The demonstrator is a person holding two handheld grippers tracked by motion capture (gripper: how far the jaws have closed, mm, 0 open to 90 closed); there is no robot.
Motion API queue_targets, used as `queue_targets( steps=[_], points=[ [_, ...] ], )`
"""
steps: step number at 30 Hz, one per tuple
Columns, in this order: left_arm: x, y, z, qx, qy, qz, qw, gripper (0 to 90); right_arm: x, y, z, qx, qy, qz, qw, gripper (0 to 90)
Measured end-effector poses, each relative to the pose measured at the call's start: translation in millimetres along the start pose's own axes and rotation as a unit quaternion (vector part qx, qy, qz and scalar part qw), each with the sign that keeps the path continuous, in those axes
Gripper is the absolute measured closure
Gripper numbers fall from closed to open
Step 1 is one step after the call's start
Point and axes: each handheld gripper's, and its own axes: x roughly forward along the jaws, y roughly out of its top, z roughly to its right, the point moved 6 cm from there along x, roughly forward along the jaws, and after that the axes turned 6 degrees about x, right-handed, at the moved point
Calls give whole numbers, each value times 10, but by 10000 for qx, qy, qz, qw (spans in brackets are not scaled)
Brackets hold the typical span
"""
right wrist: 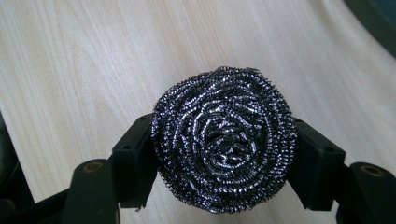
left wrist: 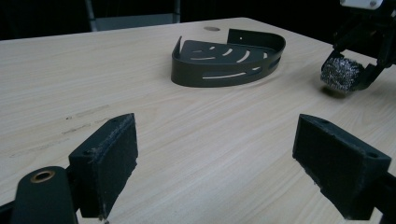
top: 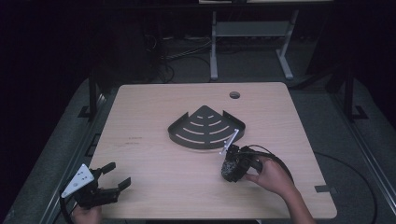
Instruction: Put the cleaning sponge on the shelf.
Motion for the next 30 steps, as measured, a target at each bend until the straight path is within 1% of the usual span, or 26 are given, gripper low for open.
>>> queue_targets(
  steps=[2, 7, 10, 13, 23, 26, 30],
  points=[
    [3, 2, 3, -3, -7, 7, 10000, 133, -24, 20, 5, 5, 30, 40, 10000, 328],
    [4, 4, 5, 2, -8, 8, 10000, 133, -58, 58, 12, -19, 56, 41, 10000, 327],
    [1, 5, 4, 4, 2, 6, 10000, 133, -83, 78, 26, 1, 58, 40, 10000, 327],
    [-2, 7, 1, 15, 2, 12, 10000, 133, -113, 91, 47, 57, 133, 82, 9999, 327],
    [0, 5, 1, 5, 11, 2, 10000, 133, -178, 150, 99, 115, 103, 75, 9999, 327],
    [0, 2, -2, -4, 5, 1, 10000, 133, -191, 169, 108, 133, 145, 151, 9997, 327],
    [-3, 2, -7, -3, 10, 3, 10000, 133, -196, 179, 121, 161, 142, 118, 9997, 327]
  ],
)
